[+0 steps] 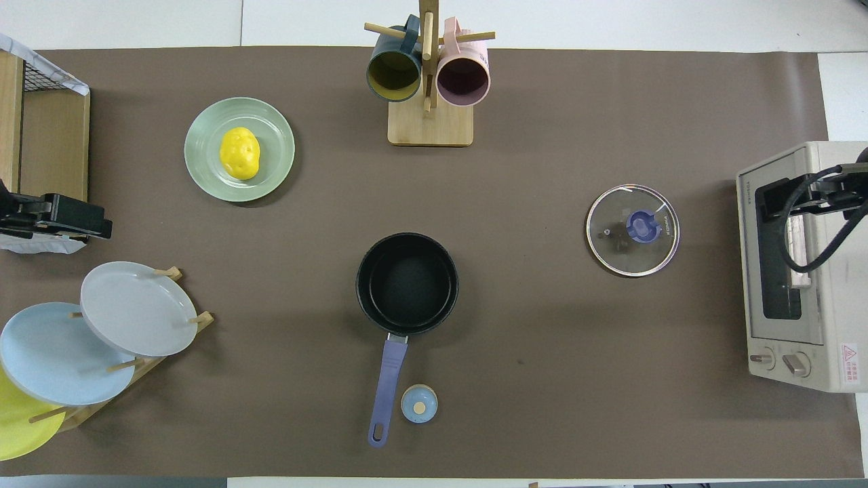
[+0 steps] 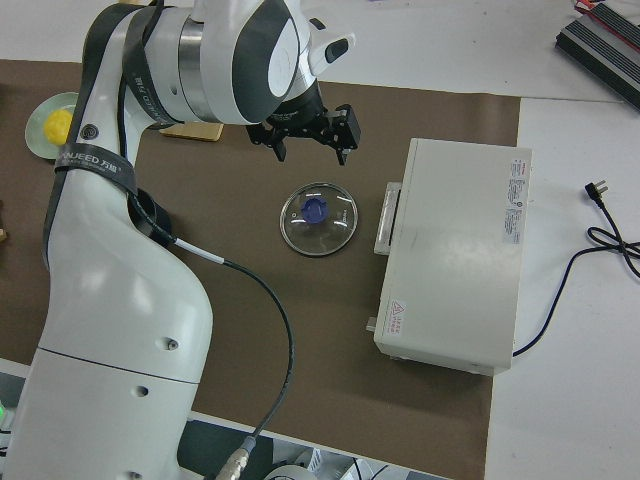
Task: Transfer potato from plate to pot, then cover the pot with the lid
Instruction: 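Move the left gripper toward the green plate while the right gripper reaches the lid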
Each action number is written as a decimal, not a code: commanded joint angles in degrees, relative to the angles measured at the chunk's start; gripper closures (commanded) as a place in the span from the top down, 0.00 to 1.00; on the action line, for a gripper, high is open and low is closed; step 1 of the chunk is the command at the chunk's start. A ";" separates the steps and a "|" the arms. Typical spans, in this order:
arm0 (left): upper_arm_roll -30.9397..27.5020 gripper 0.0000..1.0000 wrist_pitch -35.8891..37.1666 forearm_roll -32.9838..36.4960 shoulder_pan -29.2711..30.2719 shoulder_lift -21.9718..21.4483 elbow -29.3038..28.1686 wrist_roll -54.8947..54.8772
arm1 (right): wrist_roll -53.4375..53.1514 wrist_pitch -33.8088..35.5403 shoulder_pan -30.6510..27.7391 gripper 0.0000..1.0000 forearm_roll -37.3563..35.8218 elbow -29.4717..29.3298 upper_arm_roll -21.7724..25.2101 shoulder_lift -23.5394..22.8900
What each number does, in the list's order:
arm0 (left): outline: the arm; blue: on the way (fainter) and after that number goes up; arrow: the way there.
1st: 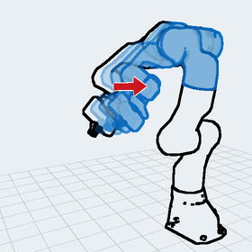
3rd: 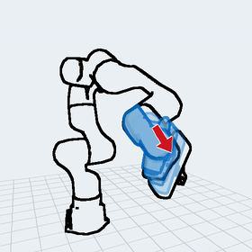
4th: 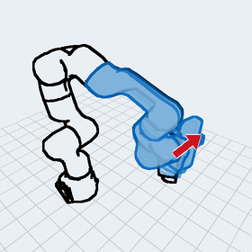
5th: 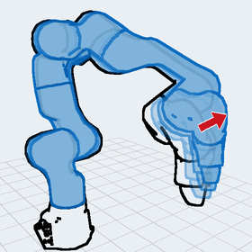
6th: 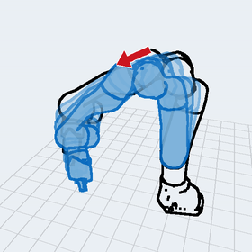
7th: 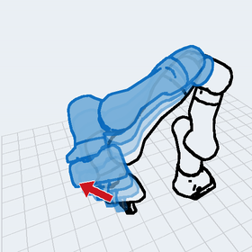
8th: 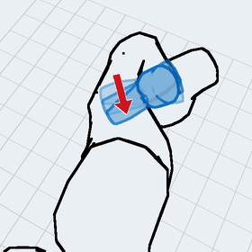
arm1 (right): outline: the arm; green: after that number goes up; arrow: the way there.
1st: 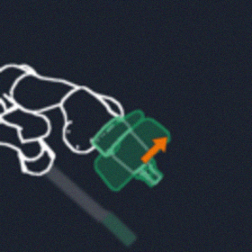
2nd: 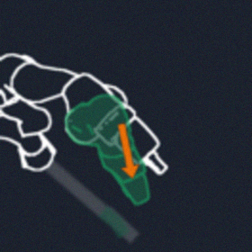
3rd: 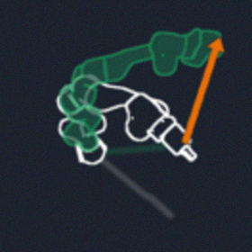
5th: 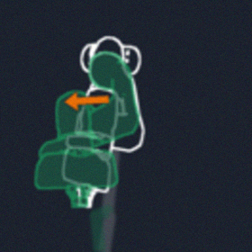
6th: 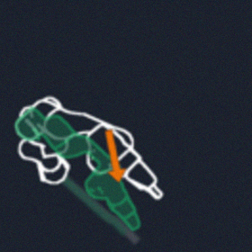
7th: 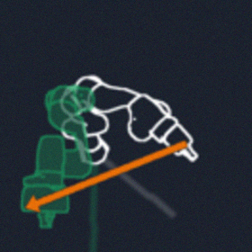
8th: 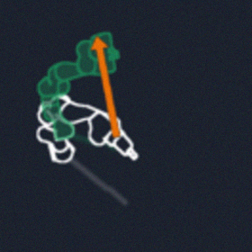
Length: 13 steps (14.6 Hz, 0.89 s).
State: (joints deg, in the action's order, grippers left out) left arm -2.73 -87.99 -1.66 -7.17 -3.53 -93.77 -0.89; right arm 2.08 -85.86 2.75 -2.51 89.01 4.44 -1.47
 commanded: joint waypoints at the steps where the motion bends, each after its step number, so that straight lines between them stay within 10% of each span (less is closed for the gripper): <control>1: -0.34 1.00 -1.04 0.78 -0.30 -0.60 -0.71 -0.87 | 0.73 -1.58 -0.20 1.00 0.22 0.90 -0.05 0.60; 10: -0.34 1.00 -6.39 0.78 -0.92 -2.53 -5.37 -0.69 | 1.68 -2.12 0.58 1.00 1.01 1.77 -0.31 0.86; 13: -0.25 1.00 -7.02 0.43 -0.66 -1.31 -4.49 -0.96 | 6.79 -15.77 0.93 1.00 2.50 11.67 -0.57 3.92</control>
State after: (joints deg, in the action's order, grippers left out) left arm -2.55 -93.30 -1.66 -7.25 -4.03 -96.99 -1.17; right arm 5.85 -92.44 3.55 -1.31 91.90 4.13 -1.07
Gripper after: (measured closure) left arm 0.000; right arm 0.000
